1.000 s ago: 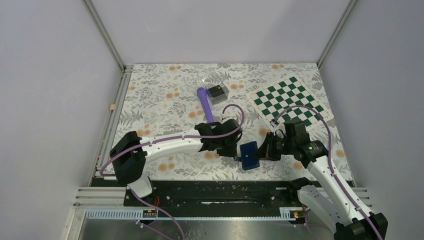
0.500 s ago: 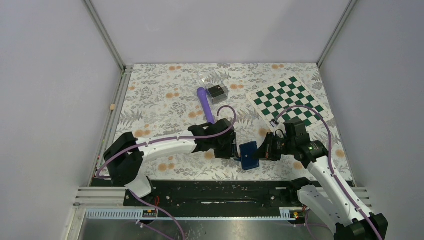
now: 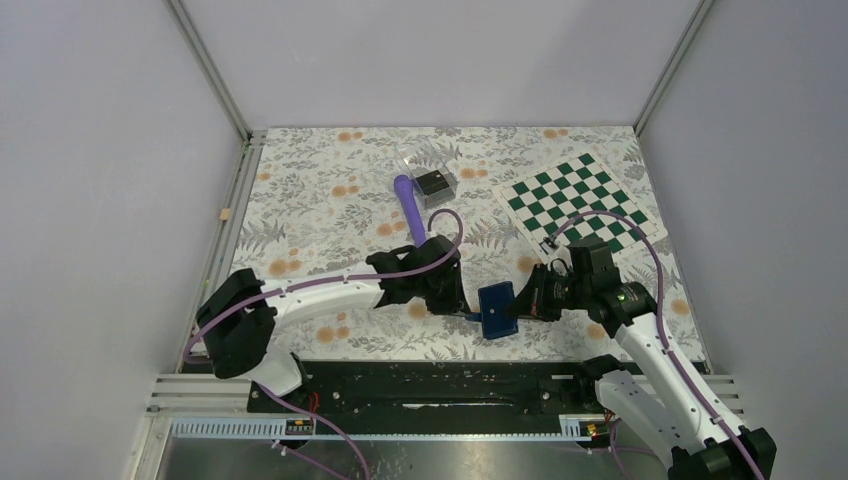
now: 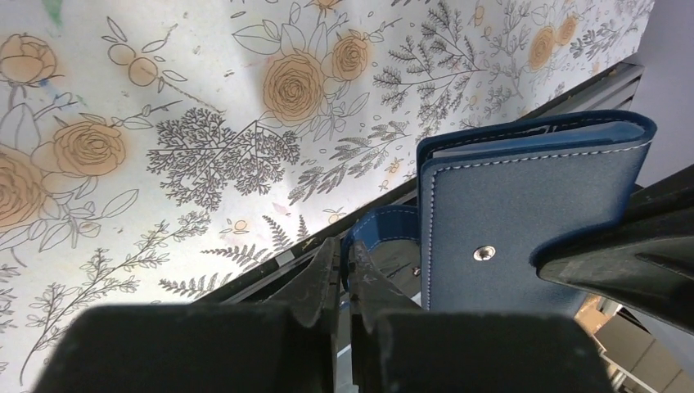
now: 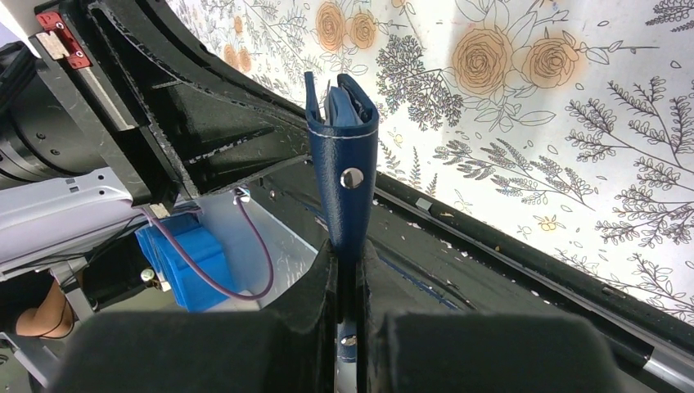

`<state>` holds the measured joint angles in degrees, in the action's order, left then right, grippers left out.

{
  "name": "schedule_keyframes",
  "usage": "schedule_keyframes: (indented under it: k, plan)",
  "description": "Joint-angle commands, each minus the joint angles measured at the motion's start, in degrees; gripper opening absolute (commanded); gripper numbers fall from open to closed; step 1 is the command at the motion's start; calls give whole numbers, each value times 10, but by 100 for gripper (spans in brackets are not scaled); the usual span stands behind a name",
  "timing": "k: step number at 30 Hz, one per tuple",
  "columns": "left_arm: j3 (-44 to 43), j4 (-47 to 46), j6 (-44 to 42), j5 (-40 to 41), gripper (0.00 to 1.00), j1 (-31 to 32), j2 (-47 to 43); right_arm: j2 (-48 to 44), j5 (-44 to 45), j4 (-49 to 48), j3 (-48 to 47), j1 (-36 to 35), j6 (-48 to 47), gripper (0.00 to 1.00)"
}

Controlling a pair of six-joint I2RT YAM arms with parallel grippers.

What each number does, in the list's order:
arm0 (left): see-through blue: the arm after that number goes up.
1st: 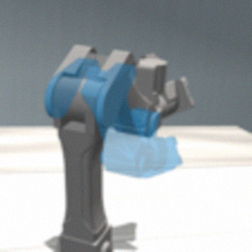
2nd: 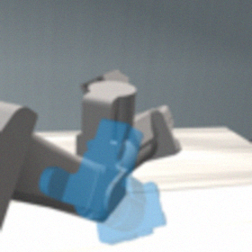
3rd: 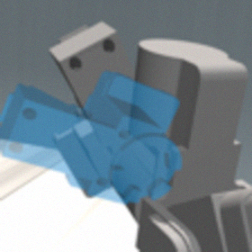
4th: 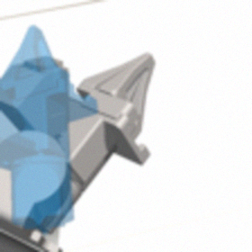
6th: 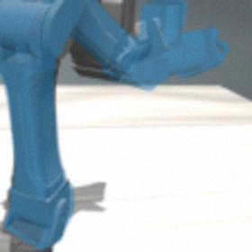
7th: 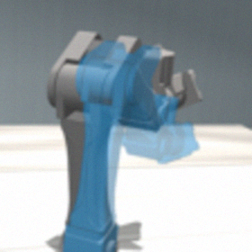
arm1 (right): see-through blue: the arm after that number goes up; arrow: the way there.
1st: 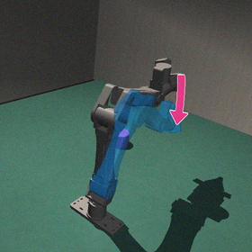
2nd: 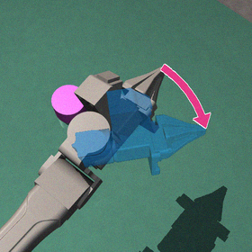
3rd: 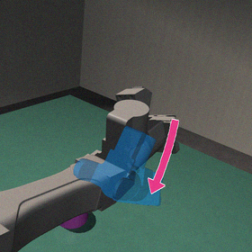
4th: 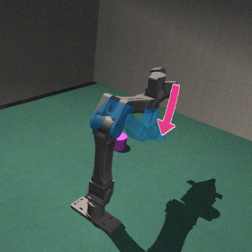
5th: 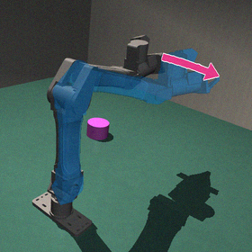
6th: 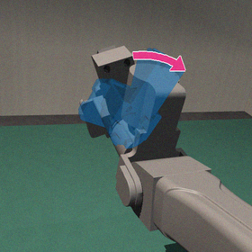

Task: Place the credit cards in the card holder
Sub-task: Open the card holder.

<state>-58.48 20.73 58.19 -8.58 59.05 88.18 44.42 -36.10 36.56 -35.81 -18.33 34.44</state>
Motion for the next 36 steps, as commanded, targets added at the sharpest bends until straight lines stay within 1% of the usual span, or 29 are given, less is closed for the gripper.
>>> schedule_keyframes:
  k: [1,2,3,4,6,8,9,11,12,14,17,19,22,25,30,34,36]
  plan:
    - [-37,55,-34,43,0,-3,-31,-9,-22,-23,-4,-3,1,0]
    - [-50,78,-47,58,0,-3,-35,-9,-21,-24,-8,-4,-4,3]
    - [-65,101,-64,73,0,-4,-43,-7,-20,-24,-13,-3,-10,11]
    - [-79,122,-83,82,0,-4,-50,-4,-19,-24,-21,-3,-17,27]
    - [-107,156,-129,111,0,-4,-74,-1,-17,-24,-39,-3,-38,54]
    - [-129,178,-181,119,0,-4,-98,-1,-16,-24,-62,-3,-64,76]
    - [-144,194,-208,120,0,-4,-111,-2,-13,-21,-75,-3,-80,84]
    - [-167,222,-256,121,0,-4,-138,-6,-2,-14,-102,-3,-112,96]
    - [-177,237,-277,121,0,-4,-151,-7,-1,-14,-113,-3,-133,99]
    - [-197,261,-319,117,0,-4,-178,-7,-5,-14,-137,-3,-161,99]
    - [-210,280,-375,102,0,-4,-220,-1,-42,-29,-165,-3,-193,99]
    - [-220,290,-424,89,0,-4,-246,2,-78,-56,-171,-3,-205,99]
    - [-250,322,-460,53,0,-4,-271,-10,-114,-113,-164,-4,-214,99]
    - [-283,347,-472,9,0,-5,-278,-26,-138,-181,-145,-4,-221,100]
    - [-300,347,-472,-72,0,-5,-271,-45,-177,-311,-104,-8,-223,99]
    - [-309,347,-469,-117,0,-5,-247,-31,-228,-394,-93,-12,-208,100]
    - [-313,346,-468,-135,0,-5,-236,-24,-249,-418,-92,-26,-201,99]
